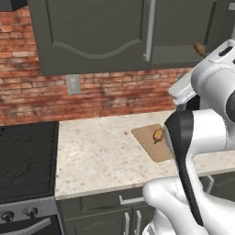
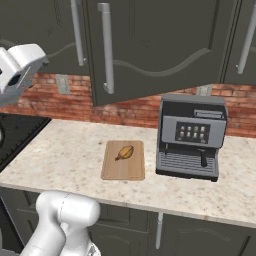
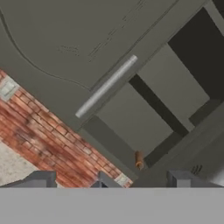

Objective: Open the cabinet, retrieve the rolling pin, and place it next to the meat on the cutting board to prepare for tenderizing.

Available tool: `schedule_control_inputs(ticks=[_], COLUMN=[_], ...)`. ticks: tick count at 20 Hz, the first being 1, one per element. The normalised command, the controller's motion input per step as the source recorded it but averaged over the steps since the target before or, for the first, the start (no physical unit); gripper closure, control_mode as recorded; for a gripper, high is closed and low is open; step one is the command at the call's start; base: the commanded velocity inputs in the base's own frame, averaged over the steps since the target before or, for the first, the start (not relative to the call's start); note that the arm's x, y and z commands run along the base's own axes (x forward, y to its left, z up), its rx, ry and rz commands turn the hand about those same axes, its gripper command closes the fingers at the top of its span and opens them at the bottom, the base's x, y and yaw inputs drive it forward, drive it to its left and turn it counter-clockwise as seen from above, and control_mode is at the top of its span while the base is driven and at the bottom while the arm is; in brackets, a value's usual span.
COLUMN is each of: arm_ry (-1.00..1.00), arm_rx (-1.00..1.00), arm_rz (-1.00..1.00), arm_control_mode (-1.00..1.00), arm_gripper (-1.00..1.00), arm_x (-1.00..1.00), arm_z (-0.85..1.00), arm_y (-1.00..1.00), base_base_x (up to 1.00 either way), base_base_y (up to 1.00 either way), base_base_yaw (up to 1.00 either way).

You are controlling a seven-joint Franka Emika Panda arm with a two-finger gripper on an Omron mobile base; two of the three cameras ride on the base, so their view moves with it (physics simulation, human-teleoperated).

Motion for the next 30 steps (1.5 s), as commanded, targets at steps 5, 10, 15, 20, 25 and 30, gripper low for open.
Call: schedule_control_inputs(ticks=[5, 10, 15, 20, 25, 30], arm_ry=[0.0, 0.06, 0.06, 0.04, 0.0, 0.0], arm_rx=[-0.16, -0.07, -0.06, -0.07, -0.06, -0.05], arm_rz=[-0.13, -0.11, -0.07, -0.09, -0.09, -0.1], arm_control_mode=[-1.0, -1.0, -1.0, -1.0, -1.0, -1.0], arm_gripper=[-1.0, -1.0, -1.0, -1.0, -1.0, -1.0], arm_x=[0.5, 0.11, 0.34, 0.65, 0.59, 0.52], arm_z=[-0.19, -0.12, -0.07, -0.09, -0.13, -0.14], arm_y=[0.0, 0.0, -0.07, -0.15, -0.2, -0.22], base_base_x=[0.0, 0.0, 0.0, 0.0, 0.0, 0.0], base_base_y=[0.0, 0.0, 0.0, 0.0, 0.0, 0.0], base_base_yaw=[0.0, 0.0, 0.0, 0.0, 0.0, 0.0])
